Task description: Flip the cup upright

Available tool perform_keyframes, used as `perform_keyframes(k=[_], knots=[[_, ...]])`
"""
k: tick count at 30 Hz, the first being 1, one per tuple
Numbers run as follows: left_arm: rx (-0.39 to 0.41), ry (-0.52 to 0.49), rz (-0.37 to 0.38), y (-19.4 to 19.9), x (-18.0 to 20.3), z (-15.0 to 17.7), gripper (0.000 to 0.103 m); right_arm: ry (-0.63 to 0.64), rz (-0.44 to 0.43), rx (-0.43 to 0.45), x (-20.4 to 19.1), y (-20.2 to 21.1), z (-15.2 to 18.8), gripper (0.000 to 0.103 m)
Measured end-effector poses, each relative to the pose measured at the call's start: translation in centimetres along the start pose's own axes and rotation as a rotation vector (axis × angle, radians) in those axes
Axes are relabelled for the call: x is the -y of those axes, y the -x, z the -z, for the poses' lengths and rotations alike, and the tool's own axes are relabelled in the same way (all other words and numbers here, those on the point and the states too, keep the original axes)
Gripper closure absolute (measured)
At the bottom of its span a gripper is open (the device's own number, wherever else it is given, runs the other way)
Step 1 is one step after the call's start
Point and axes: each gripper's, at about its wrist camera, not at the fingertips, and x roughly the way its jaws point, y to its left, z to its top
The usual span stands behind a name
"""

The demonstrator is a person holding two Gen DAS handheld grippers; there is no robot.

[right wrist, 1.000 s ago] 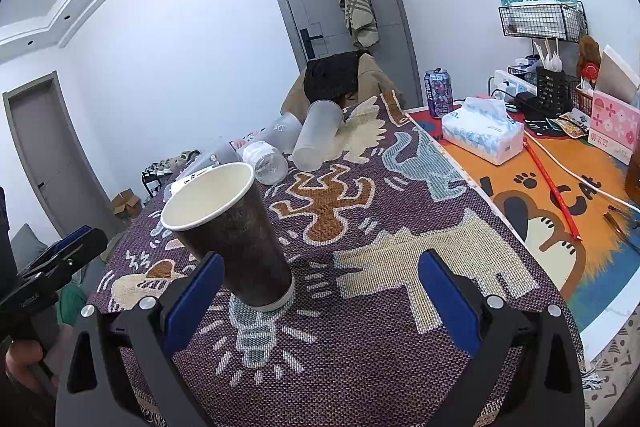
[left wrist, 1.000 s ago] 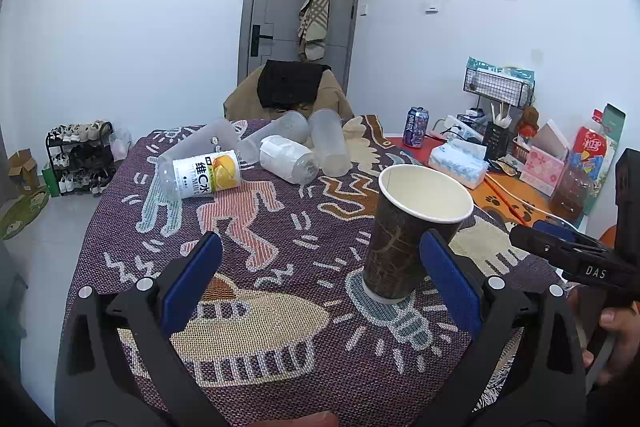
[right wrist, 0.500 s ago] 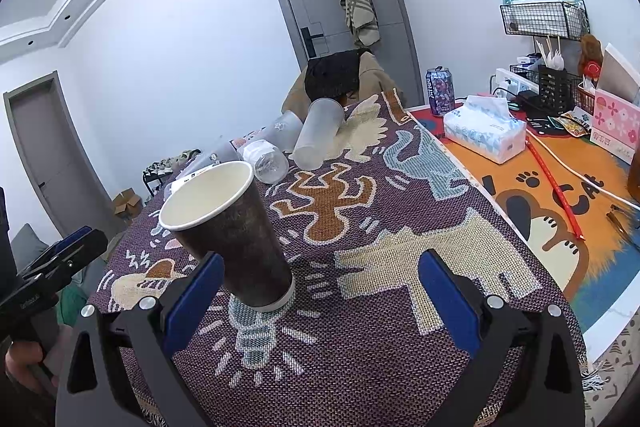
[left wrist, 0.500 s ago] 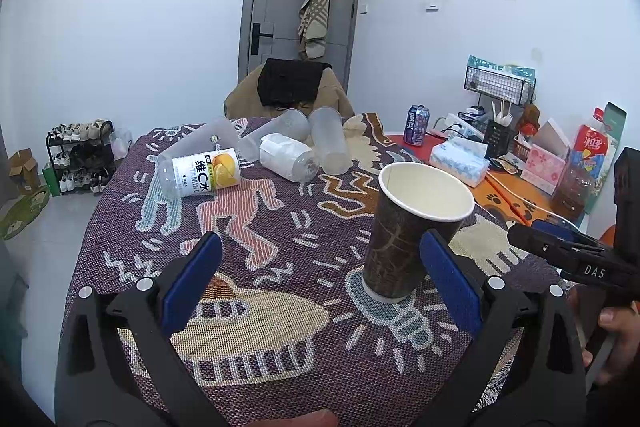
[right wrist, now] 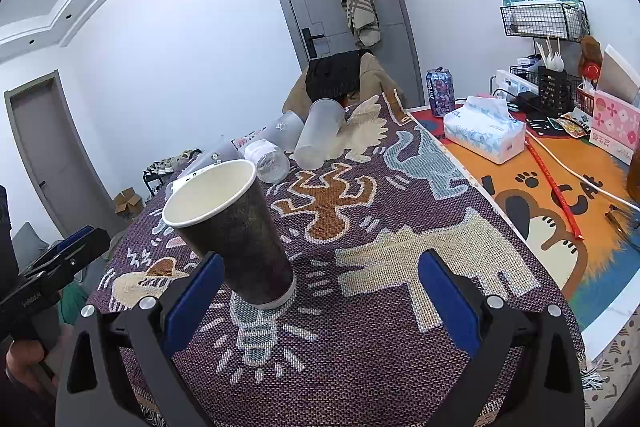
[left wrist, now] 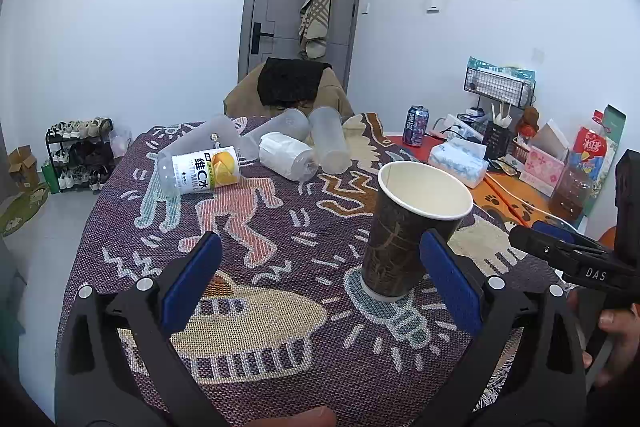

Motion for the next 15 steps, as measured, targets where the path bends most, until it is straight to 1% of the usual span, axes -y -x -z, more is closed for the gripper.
perform_keyframes(k=[15], knots=[[-0.002, 0.003, 0.002, 0.11, 0.14, 0.19, 0.005, 0.003, 0.006, 0.000, -0.04, 0.20, 0.14, 0.008]])
